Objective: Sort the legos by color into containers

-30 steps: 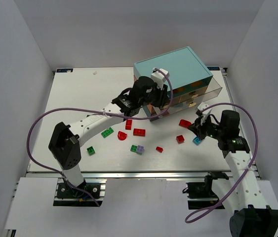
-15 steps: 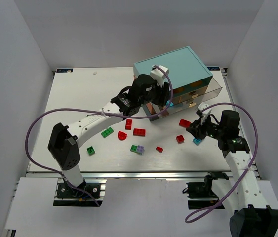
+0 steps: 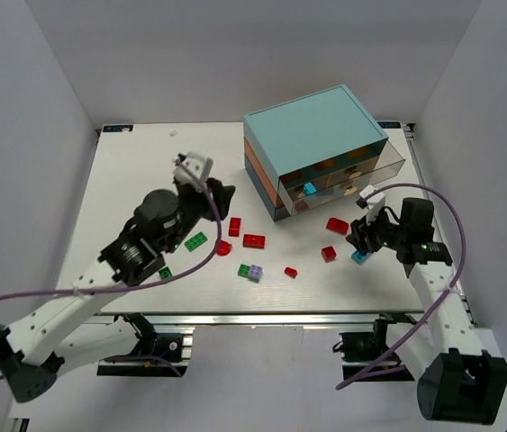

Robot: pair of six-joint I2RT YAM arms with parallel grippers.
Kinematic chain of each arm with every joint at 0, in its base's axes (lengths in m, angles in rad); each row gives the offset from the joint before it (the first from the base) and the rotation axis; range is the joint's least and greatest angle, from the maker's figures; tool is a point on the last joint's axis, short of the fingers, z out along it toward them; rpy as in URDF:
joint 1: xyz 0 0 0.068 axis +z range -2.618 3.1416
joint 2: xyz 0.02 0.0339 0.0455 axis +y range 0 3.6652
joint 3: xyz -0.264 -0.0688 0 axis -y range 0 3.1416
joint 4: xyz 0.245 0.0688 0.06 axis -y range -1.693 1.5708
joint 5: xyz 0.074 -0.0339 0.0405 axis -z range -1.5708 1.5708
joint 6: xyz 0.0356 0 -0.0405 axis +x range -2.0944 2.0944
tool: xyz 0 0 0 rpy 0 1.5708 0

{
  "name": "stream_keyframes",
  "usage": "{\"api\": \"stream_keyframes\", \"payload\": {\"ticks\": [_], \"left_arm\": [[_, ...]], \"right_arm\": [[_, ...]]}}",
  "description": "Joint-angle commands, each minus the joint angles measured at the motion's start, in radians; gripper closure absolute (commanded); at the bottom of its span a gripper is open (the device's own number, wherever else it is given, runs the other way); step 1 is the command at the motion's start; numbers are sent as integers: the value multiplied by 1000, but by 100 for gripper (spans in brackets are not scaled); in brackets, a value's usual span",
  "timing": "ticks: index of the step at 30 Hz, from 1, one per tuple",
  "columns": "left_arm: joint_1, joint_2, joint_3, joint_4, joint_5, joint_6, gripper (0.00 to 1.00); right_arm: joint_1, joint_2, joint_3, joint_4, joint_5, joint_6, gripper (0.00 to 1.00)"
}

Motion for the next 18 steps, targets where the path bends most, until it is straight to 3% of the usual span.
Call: {"api": "stream_keyframes", "payload": {"ticks": [1,4,9,18], "left_arm": [[3,-97,-152,11,-143,67,34],[3,-141,-203,34,-175,110,25],[3,-131,-201,-6,-183,97,23],[3,-162,-211,-12,-212,102,21]], "right_arm": [[-3,64,38,-39,106,-120,42],[-3,109,27,-20,169,-141,35],[-3,166,19,3,192,-81,33],[-3,196,-57,110,180,-335,21]]}}
